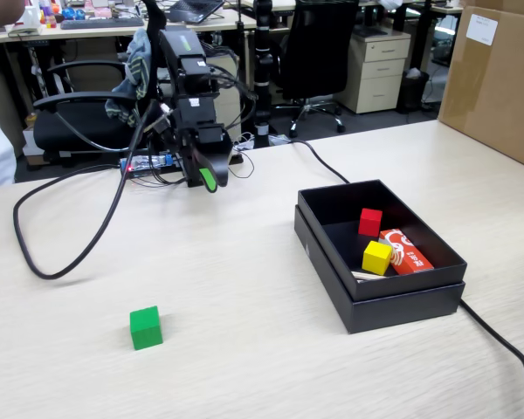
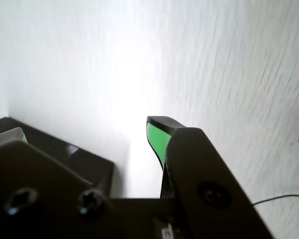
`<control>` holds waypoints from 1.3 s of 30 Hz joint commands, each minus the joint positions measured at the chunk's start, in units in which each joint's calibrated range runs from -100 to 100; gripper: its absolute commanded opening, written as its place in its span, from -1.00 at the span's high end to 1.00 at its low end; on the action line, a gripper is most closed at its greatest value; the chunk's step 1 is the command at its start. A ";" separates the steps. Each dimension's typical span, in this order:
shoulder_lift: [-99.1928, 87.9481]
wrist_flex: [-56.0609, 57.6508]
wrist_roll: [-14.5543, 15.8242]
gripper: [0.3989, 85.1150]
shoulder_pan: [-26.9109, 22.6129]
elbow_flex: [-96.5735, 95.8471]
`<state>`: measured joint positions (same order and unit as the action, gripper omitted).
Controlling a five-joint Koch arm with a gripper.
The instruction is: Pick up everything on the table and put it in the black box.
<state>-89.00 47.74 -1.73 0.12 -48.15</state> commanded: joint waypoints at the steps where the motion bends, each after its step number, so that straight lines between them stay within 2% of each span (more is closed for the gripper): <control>1: 6.78 5.70 -1.56 -0.11 1.12 12.34; 7: 24.34 6.56 -5.23 -0.12 5.08 29.66; 14: 46.02 6.48 -7.37 -0.13 8.45 46.97; 28: 96.05 6.48 -8.69 -0.11 11.67 82.06; 39: 115.33 6.48 -9.43 -0.12 12.89 93.48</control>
<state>26.34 54.16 -10.57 12.63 40.30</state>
